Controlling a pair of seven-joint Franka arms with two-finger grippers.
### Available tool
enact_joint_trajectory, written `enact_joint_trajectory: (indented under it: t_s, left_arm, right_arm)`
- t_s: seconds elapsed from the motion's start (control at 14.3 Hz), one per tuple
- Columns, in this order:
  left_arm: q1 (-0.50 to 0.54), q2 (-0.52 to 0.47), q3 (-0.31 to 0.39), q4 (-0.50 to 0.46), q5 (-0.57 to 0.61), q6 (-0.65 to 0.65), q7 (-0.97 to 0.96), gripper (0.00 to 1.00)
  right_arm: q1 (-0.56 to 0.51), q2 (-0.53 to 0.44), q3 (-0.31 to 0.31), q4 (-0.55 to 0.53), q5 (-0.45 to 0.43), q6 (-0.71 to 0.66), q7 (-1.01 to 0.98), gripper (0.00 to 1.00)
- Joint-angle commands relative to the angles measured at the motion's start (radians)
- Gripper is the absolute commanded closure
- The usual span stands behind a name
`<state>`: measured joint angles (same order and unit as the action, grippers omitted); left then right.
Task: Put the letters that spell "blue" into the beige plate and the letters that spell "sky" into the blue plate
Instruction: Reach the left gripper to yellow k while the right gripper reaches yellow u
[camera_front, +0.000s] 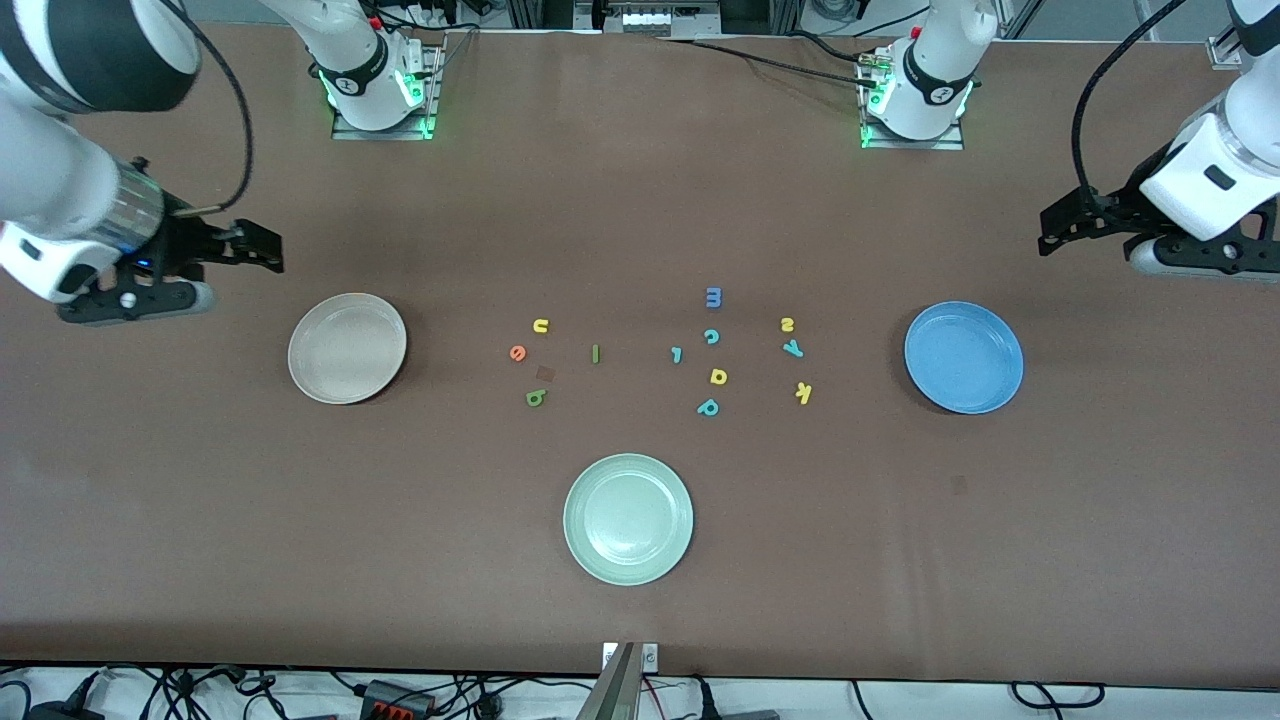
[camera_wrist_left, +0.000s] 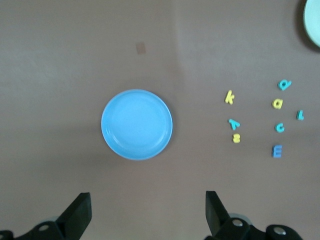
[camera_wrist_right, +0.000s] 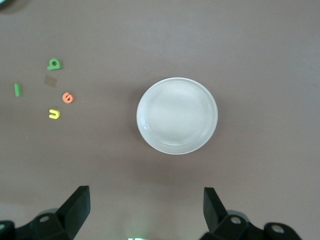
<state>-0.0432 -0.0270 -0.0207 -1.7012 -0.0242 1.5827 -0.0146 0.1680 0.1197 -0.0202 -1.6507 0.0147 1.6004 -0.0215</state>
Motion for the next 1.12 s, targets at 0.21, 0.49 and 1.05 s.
enact_joint_trajectory:
  t_s: [0.21,0.49,1.05]
  left_arm:
    - [-0.119,0.204,-0.001,0.028,-0.003,-0.09,-0.008,0.0]
    - [-0.191,0.35,-0.002,0.018,0.0,0.149,-0.157,0.0]
    - [-0.3,0.576,-0.007,-0.04,0.013,0.595,-0.398,0.0]
  right_arm:
    - [0.113,0.109,-0.006,-0.006,0.011,0.073,0.003,0.0]
    - [0.186,0.176,-0.006,-0.061,0.05,0.196,0.107,0.0]
    - [0.375,0.264,-0.004,-0.273,0.112,0.507,0.501,0.0]
